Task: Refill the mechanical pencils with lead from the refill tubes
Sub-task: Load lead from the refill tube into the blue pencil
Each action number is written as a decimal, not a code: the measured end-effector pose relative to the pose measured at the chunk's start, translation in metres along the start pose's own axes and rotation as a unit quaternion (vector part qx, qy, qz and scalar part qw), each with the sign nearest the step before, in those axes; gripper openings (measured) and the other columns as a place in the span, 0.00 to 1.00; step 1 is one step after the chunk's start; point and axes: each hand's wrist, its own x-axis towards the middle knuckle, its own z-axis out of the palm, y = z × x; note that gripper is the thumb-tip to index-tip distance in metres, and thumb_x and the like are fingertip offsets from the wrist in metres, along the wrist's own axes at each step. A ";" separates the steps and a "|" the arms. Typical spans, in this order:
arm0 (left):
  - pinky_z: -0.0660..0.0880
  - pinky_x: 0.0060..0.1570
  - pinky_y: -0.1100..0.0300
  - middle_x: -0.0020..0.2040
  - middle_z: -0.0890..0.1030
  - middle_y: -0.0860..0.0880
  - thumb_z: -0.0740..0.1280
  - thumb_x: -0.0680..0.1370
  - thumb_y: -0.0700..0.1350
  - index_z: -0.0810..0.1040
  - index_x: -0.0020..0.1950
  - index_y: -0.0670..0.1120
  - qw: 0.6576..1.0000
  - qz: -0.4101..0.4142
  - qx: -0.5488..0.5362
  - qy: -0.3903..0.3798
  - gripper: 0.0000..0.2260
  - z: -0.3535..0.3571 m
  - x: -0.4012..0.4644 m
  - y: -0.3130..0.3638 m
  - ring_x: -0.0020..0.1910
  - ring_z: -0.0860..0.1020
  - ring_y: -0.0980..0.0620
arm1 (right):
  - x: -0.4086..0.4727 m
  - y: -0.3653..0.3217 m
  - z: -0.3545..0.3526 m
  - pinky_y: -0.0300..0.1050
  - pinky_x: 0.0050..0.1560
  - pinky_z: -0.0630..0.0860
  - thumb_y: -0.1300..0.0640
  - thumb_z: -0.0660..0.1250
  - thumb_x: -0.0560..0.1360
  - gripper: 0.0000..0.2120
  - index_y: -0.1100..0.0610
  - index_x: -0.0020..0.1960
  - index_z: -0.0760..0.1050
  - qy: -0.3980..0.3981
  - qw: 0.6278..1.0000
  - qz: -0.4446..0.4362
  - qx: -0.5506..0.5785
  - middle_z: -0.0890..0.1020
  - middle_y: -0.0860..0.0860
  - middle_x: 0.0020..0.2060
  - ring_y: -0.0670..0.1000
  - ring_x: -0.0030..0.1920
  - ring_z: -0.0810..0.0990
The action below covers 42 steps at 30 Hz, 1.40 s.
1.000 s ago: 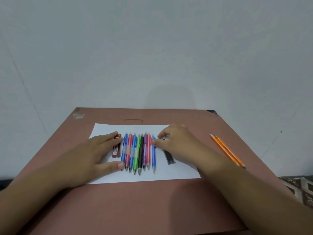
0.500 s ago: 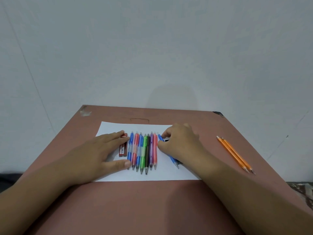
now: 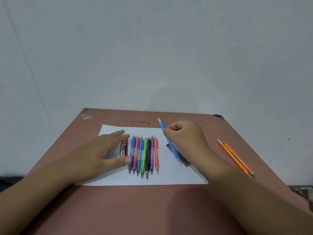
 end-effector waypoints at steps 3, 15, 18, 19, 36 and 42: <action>0.62 0.72 0.59 0.72 0.58 0.74 0.56 0.68 0.80 0.60 0.75 0.70 0.999 0.001 -0.023 0.027 0.36 -0.010 0.010 0.015 0.71 0.59 0.69 | 0.007 -0.009 -0.007 0.38 0.37 0.77 0.52 0.73 0.75 0.06 0.52 0.41 0.85 0.002 0.997 0.006 0.079 0.86 0.43 0.39 0.40 0.35 0.81; 0.80 0.55 0.51 0.43 0.85 0.53 0.72 0.78 0.49 0.84 0.52 0.55 0.926 0.010 -0.328 0.188 0.04 -0.004 0.088 0.080 0.45 0.83 0.55 | 0.032 -0.032 0.004 0.52 0.54 0.83 0.56 0.75 0.75 0.04 0.54 0.48 0.86 -0.013 0.943 0.008 0.332 0.88 0.52 0.45 0.56 0.49 0.87; 0.78 0.44 0.55 0.39 0.82 0.54 0.70 0.79 0.50 0.83 0.52 0.60 0.930 0.037 -0.298 0.213 0.05 0.006 0.093 0.068 0.38 0.78 0.55 | 0.036 -0.021 0.003 0.46 0.51 0.81 0.56 0.74 0.76 0.06 0.52 0.53 0.86 -0.015 0.944 -0.031 0.328 0.87 0.51 0.46 0.49 0.48 0.85; 0.77 0.43 0.59 0.39 0.82 0.57 0.69 0.80 0.50 0.83 0.55 0.62 0.935 0.041 -0.278 0.217 0.08 0.008 0.093 0.064 0.38 0.78 0.58 | 0.038 -0.017 0.003 0.45 0.49 0.80 0.55 0.73 0.77 0.07 0.51 0.54 0.86 -0.007 0.944 -0.040 0.329 0.87 0.52 0.46 0.47 0.46 0.84; 0.78 0.49 0.56 0.45 0.81 0.63 0.68 0.80 0.47 0.82 0.61 0.61 0.953 0.057 -0.099 0.281 0.13 0.011 0.103 0.016 0.46 0.78 0.61 | 0.061 0.018 -0.003 0.42 0.47 0.79 0.57 0.74 0.76 0.04 0.51 0.46 0.87 0.073 0.959 -0.046 0.272 0.87 0.51 0.44 0.44 0.41 0.81; 0.79 0.50 0.53 0.48 0.82 0.60 0.67 0.80 0.54 0.83 0.61 0.61 0.960 0.027 -0.118 0.252 0.11 0.014 0.104 0.012 0.48 0.78 0.61 | 0.068 0.045 0.004 0.34 0.40 0.78 0.54 0.71 0.77 0.08 0.45 0.41 0.86 -0.059 0.990 -0.086 -0.099 0.83 0.39 0.41 0.37 0.43 0.80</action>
